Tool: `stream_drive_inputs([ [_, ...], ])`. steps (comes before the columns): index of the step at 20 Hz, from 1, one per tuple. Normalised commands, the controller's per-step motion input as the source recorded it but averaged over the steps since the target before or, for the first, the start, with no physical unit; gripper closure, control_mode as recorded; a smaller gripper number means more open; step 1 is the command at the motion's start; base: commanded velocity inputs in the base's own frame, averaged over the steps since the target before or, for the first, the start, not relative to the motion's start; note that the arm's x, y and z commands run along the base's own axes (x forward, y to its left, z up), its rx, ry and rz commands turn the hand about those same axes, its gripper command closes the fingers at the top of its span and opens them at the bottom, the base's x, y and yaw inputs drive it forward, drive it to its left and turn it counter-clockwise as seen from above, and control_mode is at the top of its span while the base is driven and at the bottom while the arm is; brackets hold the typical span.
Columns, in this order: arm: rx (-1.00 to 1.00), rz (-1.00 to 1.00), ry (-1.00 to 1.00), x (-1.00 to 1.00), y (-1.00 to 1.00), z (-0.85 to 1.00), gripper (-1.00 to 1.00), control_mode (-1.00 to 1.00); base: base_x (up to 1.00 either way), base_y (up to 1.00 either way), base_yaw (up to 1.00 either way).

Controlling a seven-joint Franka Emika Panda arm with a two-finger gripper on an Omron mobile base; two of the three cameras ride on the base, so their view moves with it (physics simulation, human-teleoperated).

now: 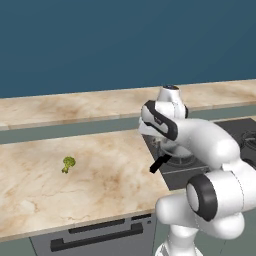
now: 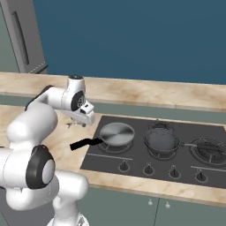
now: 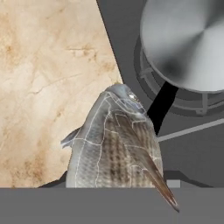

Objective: Place both pans onto different burners. Then place the broccoli and the fish on different pans.

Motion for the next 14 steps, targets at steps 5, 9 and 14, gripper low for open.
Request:
stream_drive_inputs([
  [5,-0.01,-0.02,0.09,0.0,-0.24,0.15,1.0,-1.0,0.0,0.0,0.0],
  [9,-0.05,0.0,0.04,0.0,-0.27,0.0,1.0,-1.0,0.0,0.0,0.0],
  [14,-0.06,0.0,0.01,0.0,-0.41,0.0,1.0,-1.0,0.0,0.0,0.0],
])
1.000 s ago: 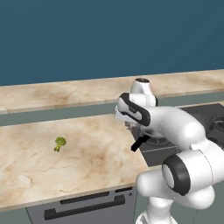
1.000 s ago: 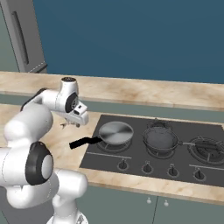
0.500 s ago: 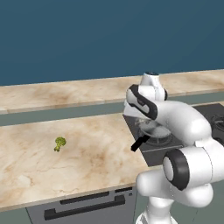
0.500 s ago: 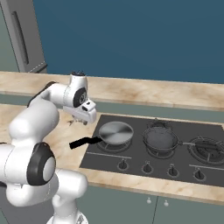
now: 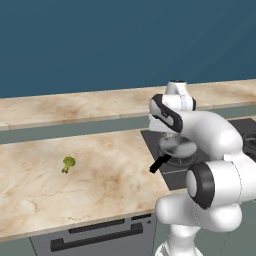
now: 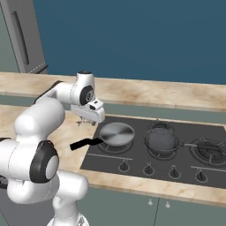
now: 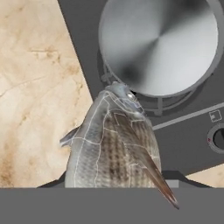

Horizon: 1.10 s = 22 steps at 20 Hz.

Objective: Place both pans onto different burners. Then place the broccoli and the fish on different pans.

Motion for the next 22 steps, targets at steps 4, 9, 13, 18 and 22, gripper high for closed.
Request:
stream_drive_inputs([
  [4,-0.06,0.0,0.0,0.0,-0.46,0.0,1.0,-1.0,0.0,0.0,0.0],
  [9,-0.03,0.0,0.0,0.0,-0.47,-0.04,1.0,-1.0,0.0,0.0,0.0],
  [13,0.0,0.0,0.0,0.0,-0.55,-0.1,1.0,-1.0,0.0,0.0,0.0],
  [18,0.0,0.0,0.0,0.0,-0.61,-0.06,1.0,-1.0,0.0,0.0,0.0],
  [22,0.0,0.0,0.0,0.0,-0.62,-0.04,1.0,-1.0,0.0,0.0,0.0],
])
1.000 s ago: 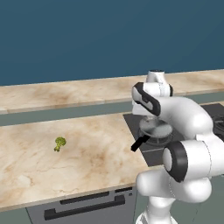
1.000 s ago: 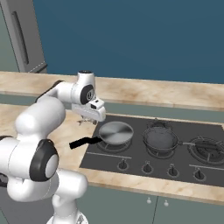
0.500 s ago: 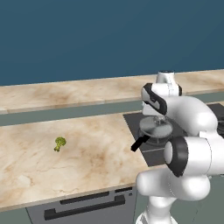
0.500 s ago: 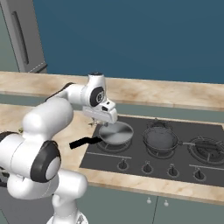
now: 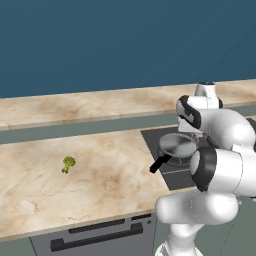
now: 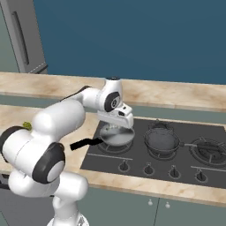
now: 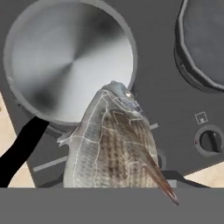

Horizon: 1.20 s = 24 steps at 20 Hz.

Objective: Place both pans onto different burners. Then place the broccoli and the fish on different pans.

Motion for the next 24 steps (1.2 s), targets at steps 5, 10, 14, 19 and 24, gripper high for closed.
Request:
stream_drive_inputs([
  [5,0.0,0.01,0.0,0.01,-0.61,0.0,1.0,-1.0,0.0,0.0,0.0],
  [10,0.0,0.02,0.0,0.08,-0.54,0.0,1.0,-1.0,0.0,0.0,0.0],
  [14,0.0,0.02,0.0,0.07,-0.49,0.0,1.0,-1.0,0.0,0.0,0.0],
  [19,0.0,0.02,0.0,0.1,-0.42,0.0,1.0,-1.0,0.0,0.0,0.0],
  [24,0.0,0.01,0.0,0.18,-0.35,0.0,1.0,-1.0,0.0,0.0,0.0],
])
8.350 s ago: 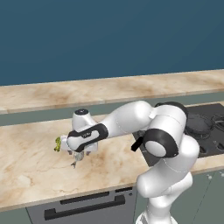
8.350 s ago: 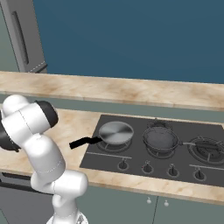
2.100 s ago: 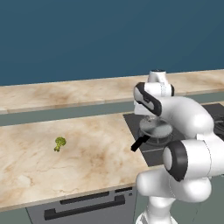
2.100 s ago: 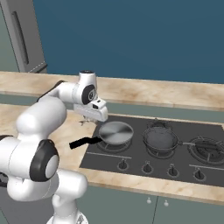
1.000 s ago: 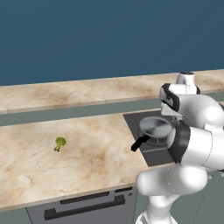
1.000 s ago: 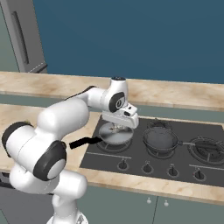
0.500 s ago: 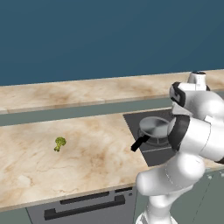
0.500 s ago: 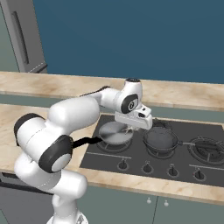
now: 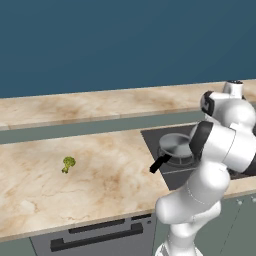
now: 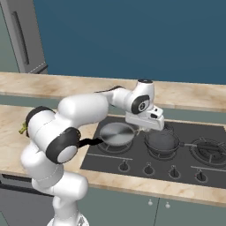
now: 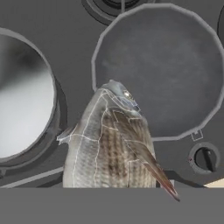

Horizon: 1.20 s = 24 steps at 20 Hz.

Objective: Place both pans onto different burners. Then place the broccoli and the fish on different pans.

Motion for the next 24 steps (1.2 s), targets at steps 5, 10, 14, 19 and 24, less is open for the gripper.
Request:
stream_drive_inputs([
  [5,0.0,0.0,0.0,0.23,-0.32,-0.1,1.0,-1.0,0.0,0.0,0.0],
  [10,0.0,0.0,0.0,0.22,-0.31,-0.14,1.0,-1.0,0.0,0.0,0.0],
  [14,0.0,0.0,0.0,0.16,-0.29,-0.22,1.0,-1.0,0.0,0.0,0.0],
  [19,0.0,0.0,0.0,0.17,-0.23,-0.2,1.0,-1.0,0.0,0.0,0.0],
  [24,0.0,0.0,0.0,0.17,-0.13,-0.15,1.0,-1.0,0.0,0.0,0.0],
])
